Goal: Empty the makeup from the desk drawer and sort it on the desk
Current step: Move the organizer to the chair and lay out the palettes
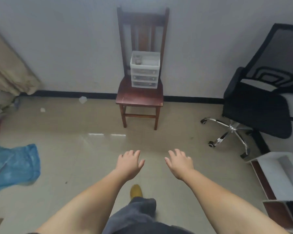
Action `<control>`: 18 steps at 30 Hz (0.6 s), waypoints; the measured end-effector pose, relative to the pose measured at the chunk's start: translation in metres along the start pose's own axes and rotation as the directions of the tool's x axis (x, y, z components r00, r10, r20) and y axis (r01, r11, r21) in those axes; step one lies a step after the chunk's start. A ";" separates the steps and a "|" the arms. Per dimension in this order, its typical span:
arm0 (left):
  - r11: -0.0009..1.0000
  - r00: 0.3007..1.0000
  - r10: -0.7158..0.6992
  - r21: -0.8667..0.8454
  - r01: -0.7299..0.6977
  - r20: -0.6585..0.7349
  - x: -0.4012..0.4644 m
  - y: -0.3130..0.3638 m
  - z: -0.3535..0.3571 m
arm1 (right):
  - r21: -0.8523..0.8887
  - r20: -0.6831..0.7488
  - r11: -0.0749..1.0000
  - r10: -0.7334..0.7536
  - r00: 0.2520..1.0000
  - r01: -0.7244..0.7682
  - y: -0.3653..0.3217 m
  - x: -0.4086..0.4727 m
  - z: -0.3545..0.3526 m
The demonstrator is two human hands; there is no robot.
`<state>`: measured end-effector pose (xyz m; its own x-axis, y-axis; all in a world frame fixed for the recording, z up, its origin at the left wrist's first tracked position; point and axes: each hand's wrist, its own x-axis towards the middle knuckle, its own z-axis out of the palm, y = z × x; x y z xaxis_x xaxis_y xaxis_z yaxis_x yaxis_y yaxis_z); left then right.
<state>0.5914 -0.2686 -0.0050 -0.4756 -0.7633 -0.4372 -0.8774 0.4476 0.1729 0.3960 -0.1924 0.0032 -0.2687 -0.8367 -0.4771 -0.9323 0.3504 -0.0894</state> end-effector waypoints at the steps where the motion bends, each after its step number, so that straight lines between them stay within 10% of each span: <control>1: 1.000 1.000 0.017 0.021 -0.017 -0.017 0.023 -0.006 -0.018 | -0.001 -0.013 1.000 0.005 1.000 -0.005 -0.005 0.021 -0.016; 18: 0.998 0.997 -0.057 -0.018 0.056 -0.059 0.359 -0.073 -0.179 | -0.065 -0.009 0.995 -0.073 0.997 0.072 -0.023 0.373 -0.200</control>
<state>0.4735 -0.6582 -0.0167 -0.4280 -0.8138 -0.3931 -0.9035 0.3958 0.1643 0.2686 -0.5964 0.0019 -0.2023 -0.8636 -0.4617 -0.9629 0.2613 -0.0668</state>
